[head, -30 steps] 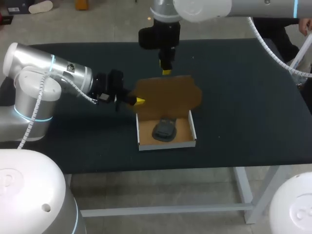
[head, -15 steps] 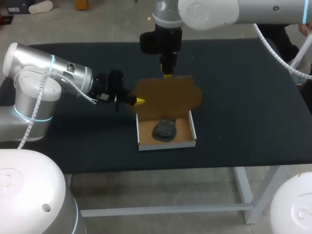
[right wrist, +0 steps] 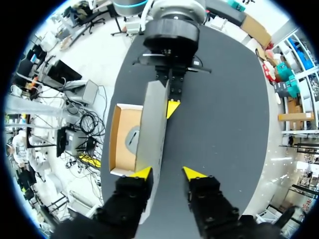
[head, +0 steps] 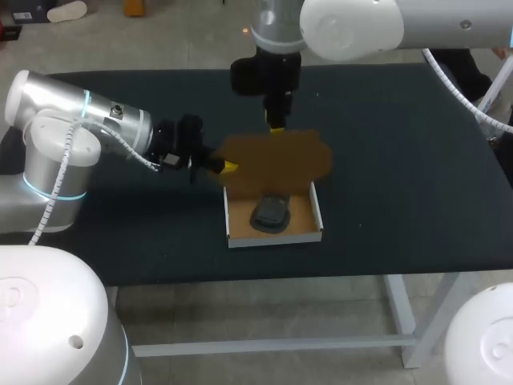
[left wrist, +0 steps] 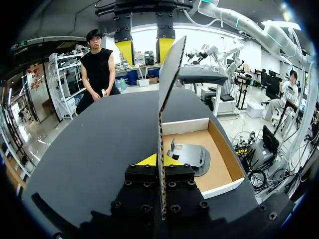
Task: Assemble the packaging by folding the flat box into shape, placing the metal phone stand inside, and closing the box properly
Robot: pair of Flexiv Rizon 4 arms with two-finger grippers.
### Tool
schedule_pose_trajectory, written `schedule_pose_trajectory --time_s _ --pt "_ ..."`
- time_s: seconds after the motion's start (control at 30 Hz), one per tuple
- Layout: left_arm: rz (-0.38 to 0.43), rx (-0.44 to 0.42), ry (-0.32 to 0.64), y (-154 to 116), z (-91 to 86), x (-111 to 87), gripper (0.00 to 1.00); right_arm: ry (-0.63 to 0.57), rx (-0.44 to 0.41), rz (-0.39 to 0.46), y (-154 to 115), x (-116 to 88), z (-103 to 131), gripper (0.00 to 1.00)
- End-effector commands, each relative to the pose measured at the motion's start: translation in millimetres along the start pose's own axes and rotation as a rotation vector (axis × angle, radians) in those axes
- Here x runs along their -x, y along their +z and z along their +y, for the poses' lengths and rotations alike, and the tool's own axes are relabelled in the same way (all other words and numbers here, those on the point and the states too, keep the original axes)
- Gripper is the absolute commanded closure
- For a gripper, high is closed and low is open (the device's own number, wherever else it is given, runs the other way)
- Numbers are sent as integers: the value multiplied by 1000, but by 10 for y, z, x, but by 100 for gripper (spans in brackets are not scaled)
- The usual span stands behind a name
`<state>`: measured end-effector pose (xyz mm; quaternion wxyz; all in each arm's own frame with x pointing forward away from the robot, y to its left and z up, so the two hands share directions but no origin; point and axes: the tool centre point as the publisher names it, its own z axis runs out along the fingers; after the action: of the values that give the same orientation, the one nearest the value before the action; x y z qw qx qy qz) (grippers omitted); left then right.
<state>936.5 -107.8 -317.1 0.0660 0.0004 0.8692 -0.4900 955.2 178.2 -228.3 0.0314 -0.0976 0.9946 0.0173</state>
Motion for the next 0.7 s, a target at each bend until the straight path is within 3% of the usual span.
schedule_pose_trajectory --time_s 0.03,0.7 --pt "4 2 0 19 22 10 100 -1 0 -6 28 -43 -4 60" --pt "4 2 0 19 22 10 100 5 -23 -36 7 -174 11 56"
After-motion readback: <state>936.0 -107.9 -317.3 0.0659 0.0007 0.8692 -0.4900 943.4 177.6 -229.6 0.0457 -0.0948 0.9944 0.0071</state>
